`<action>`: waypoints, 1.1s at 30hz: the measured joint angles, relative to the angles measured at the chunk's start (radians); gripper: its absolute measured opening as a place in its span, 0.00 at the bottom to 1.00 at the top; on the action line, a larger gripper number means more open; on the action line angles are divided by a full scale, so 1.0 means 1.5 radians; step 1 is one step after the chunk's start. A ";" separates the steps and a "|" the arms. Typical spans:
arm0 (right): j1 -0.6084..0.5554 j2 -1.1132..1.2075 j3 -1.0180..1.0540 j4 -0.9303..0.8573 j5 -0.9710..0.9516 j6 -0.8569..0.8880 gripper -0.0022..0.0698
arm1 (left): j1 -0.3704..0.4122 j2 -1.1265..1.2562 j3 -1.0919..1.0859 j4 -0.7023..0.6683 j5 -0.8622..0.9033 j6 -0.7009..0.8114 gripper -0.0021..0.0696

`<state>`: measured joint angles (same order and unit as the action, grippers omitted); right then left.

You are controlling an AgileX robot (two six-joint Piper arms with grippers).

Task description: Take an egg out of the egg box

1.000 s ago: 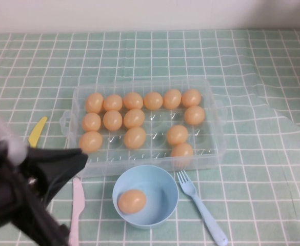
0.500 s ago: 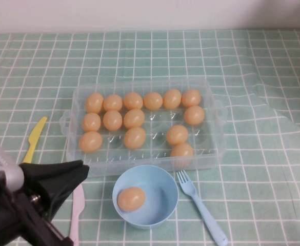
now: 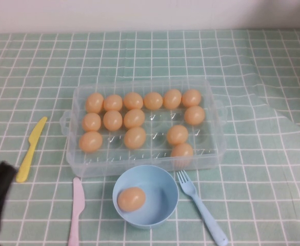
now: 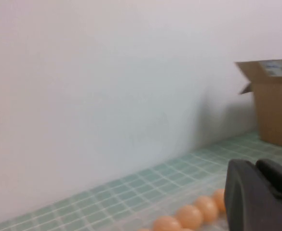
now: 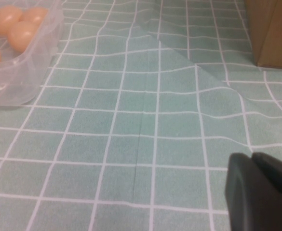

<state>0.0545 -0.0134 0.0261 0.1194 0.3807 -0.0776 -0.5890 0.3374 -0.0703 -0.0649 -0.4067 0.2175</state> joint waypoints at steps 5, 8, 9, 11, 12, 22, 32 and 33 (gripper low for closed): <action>0.000 0.000 0.000 0.000 0.000 0.000 0.01 | 0.158 -0.117 0.054 -0.004 0.036 -0.011 0.03; 0.000 0.000 0.000 0.000 0.000 0.000 0.01 | 0.240 -0.179 0.063 -0.004 0.095 -0.028 0.03; 0.000 0.000 0.000 0.000 0.000 0.000 0.01 | 0.265 -0.196 0.063 -0.004 0.117 -0.033 0.03; 0.000 0.000 0.000 0.000 0.000 0.000 0.01 | 0.304 -0.220 0.063 -0.004 0.152 -0.038 0.03; 0.000 0.000 0.000 0.000 0.000 0.000 0.01 | 0.318 -0.226 0.063 -0.004 0.171 -0.041 0.03; 0.000 0.000 0.000 0.000 0.000 0.000 0.01 | 0.338 -0.232 0.063 -0.003 0.401 -0.061 0.03; 0.000 0.000 0.000 0.000 0.000 0.000 0.01 | 0.338 -0.232 0.064 0.000 0.517 -0.061 0.03; 0.000 0.000 0.000 0.000 0.000 0.000 0.01 | 0.338 -0.232 0.064 0.000 0.518 -0.061 0.03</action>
<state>0.0545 -0.0134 0.0261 0.1194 0.3807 -0.0776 -0.0825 -0.0106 0.0260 -0.0643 0.3704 0.1258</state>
